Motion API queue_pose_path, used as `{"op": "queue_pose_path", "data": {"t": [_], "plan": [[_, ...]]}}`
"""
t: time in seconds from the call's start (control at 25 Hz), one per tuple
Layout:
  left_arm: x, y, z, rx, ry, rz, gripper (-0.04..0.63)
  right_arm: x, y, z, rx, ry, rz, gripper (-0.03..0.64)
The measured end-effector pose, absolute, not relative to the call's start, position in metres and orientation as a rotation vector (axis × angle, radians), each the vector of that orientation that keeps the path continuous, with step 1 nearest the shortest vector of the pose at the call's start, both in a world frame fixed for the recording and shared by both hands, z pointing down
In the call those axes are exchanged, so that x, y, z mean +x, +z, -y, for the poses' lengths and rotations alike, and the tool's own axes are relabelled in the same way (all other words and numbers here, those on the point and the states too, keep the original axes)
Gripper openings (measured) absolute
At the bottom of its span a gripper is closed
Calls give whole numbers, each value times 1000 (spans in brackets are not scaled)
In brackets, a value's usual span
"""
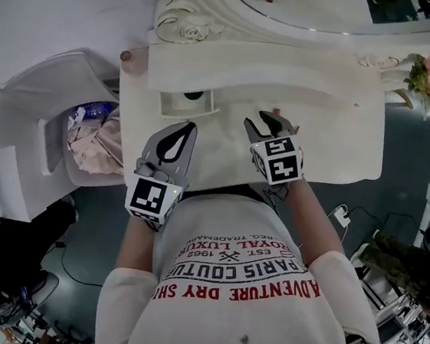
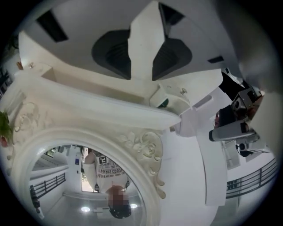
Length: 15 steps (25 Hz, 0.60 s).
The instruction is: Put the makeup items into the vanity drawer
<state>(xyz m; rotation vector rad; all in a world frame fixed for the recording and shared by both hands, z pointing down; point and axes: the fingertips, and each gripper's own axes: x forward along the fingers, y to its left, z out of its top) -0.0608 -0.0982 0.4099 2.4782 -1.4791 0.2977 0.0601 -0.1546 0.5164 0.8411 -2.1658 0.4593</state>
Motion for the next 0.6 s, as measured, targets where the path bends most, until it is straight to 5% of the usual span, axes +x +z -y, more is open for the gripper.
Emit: {"op": "queue_pose_path", "data": {"t": [0.6], "plan": [[36, 449, 118, 2485, 346, 1322, 9, 171, 598, 141, 878, 623, 1945, 128]]}}
